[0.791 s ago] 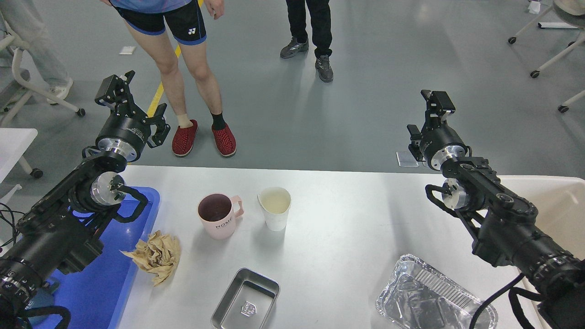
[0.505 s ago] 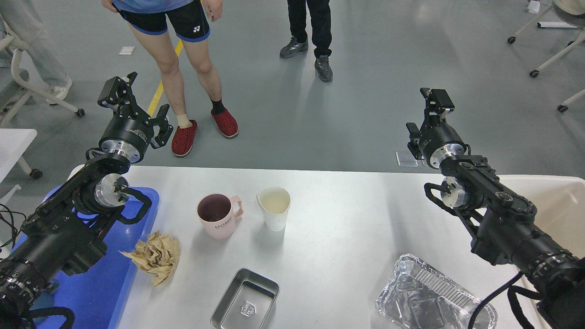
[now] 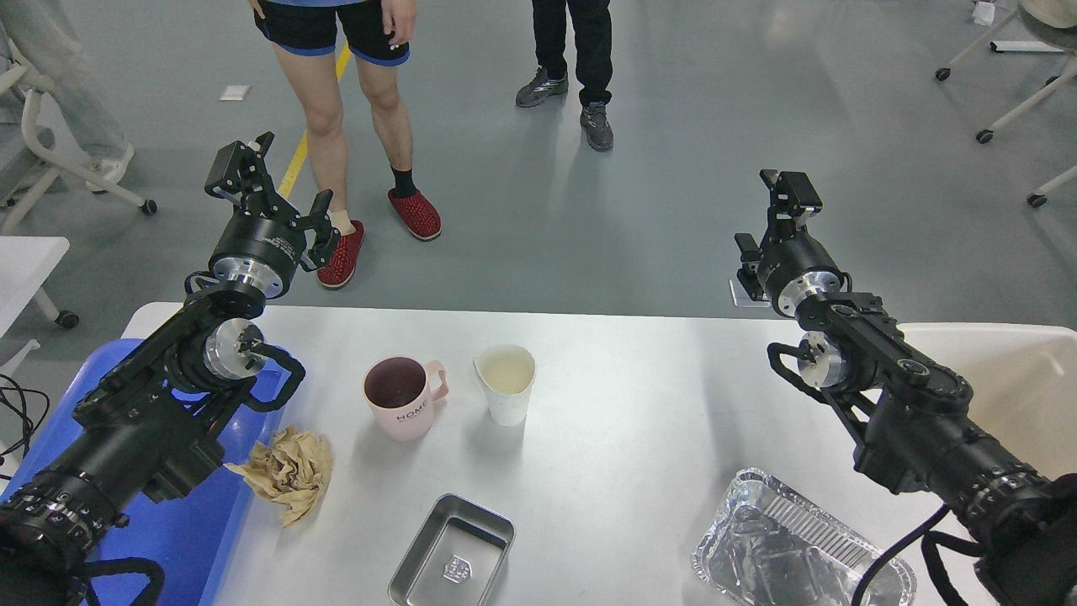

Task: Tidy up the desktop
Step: 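Raise the left gripper away from the blue tray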

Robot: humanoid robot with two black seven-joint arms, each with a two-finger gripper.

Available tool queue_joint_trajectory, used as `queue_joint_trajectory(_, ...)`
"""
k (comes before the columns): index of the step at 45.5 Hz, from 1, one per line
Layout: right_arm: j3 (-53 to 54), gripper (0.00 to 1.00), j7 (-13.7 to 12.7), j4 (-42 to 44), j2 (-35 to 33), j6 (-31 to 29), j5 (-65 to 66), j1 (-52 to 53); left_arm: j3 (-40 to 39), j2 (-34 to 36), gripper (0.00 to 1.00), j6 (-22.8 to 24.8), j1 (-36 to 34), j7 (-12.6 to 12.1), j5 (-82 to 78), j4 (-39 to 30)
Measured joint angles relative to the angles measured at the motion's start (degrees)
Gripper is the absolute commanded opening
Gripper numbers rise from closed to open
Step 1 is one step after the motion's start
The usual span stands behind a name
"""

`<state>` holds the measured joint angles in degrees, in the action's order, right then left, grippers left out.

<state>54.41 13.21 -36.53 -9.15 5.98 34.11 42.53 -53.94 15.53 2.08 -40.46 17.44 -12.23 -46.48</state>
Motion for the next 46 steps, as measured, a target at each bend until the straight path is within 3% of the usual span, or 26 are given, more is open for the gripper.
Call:
queue_joint_trajectory(2, 0.0, 1.0, 0.0, 0.0, 0.1, 0.0, 0.0, 0.1, 1.1, 3.2, 0.96, -0.1, 0.0, -2.1, 0.0, -2.4)
queue_joint_trajectory(8, 0.0, 1.0, 0.0, 0.0, 0.1, 0.0, 0.0, 0.1, 8.0, 11.8, 0.96, -0.2, 0.2, -5.2, 0.0, -8.9)
queue_joint_trajectory(21, 0.0, 1.0, 0.0, 0.0, 0.7, 0.0, 0.0, 0.0, 27.8, 39.5, 0.96, 2.4, 0.2, -5.9, -0.4, -31.5)
queue_joint_trajectory(26, 0.0, 1.0, 0.0, 0.0, 1.2, 0.0, 0.0, 0.2, 29.8, 49.4, 0.96, 6.5, -0.5, -6.9, -0.7, -39.0)
queue_joint_trajectory(33, 0.0, 1.0, 0.0, 0.0, 1.3, 0.1, 0.0, 0.2, 30.9, 60.2, 0.95, 10.7, -0.9, -11.7, -3.0, -46.6)
queue_joint_trajectory(46, 0.0, 1.0, 0.0, 0.0, 1.4, 0.1, 0.0, 0.4, 33.6, 70.4, 0.92, 13.8, -0.5, -15.5, -15.1, -53.3)
